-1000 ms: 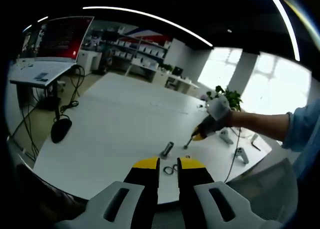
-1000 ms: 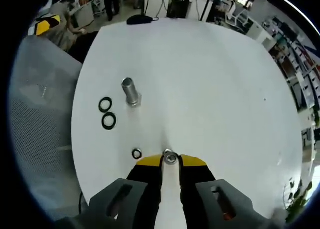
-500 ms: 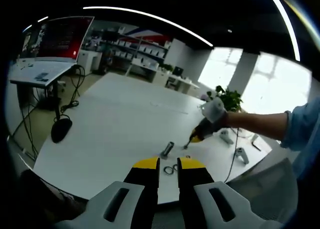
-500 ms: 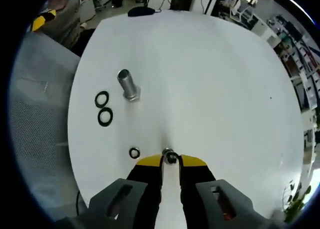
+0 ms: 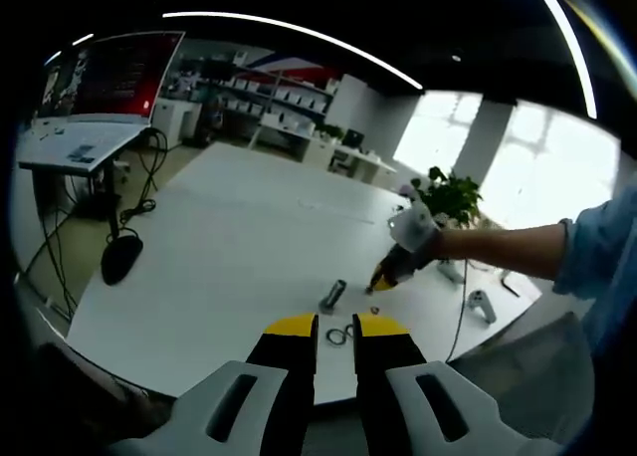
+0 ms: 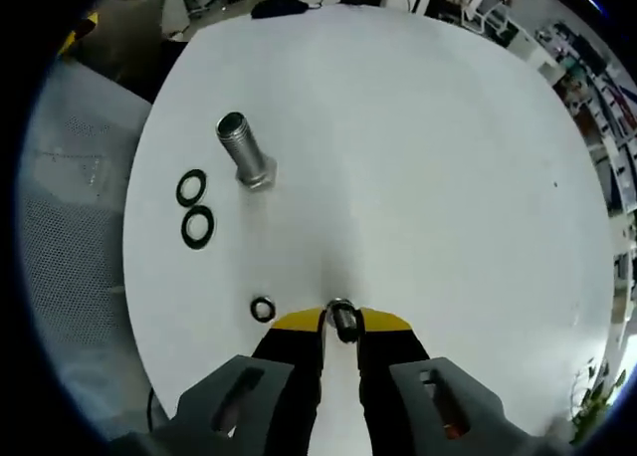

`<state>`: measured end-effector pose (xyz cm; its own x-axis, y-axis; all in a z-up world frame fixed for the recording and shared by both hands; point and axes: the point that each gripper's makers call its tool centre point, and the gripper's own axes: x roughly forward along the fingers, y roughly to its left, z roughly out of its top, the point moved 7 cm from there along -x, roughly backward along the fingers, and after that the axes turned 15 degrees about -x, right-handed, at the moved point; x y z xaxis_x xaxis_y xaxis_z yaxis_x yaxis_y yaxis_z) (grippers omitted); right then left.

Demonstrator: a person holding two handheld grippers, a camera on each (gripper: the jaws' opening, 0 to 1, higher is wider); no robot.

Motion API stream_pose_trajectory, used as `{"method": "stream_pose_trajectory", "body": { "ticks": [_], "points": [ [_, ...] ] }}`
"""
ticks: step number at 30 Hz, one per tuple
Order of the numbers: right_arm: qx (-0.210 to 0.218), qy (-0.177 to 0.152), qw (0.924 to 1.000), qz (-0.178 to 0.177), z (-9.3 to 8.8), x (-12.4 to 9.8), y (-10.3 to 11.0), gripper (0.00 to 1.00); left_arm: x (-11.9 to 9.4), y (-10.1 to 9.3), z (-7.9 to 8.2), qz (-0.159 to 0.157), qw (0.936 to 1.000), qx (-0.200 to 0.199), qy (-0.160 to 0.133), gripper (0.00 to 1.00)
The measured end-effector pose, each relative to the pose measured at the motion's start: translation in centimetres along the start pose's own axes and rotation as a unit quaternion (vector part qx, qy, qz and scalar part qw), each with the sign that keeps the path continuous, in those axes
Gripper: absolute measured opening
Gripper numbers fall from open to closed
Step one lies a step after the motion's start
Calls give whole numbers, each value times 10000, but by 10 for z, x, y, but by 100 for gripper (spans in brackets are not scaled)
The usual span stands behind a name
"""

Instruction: Place the washer onto the threaded stud by aligning its center hole with the stud, sliding it down to the base, and recovering from edge contact or off-axis alignment until the washer reaches the visible bottom stop.

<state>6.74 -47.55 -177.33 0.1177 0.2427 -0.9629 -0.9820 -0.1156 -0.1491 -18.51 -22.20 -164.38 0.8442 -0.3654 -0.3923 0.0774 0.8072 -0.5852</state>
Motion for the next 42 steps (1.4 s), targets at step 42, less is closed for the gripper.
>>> {"method": "stream_pose_trajectory", "body": {
  "ticks": [42],
  "points": [
    [805, -835, 9932, 134, -15, -13, 57, 31, -1, 1, 1, 25, 9999, -60, -82, 12]
  ]
}}
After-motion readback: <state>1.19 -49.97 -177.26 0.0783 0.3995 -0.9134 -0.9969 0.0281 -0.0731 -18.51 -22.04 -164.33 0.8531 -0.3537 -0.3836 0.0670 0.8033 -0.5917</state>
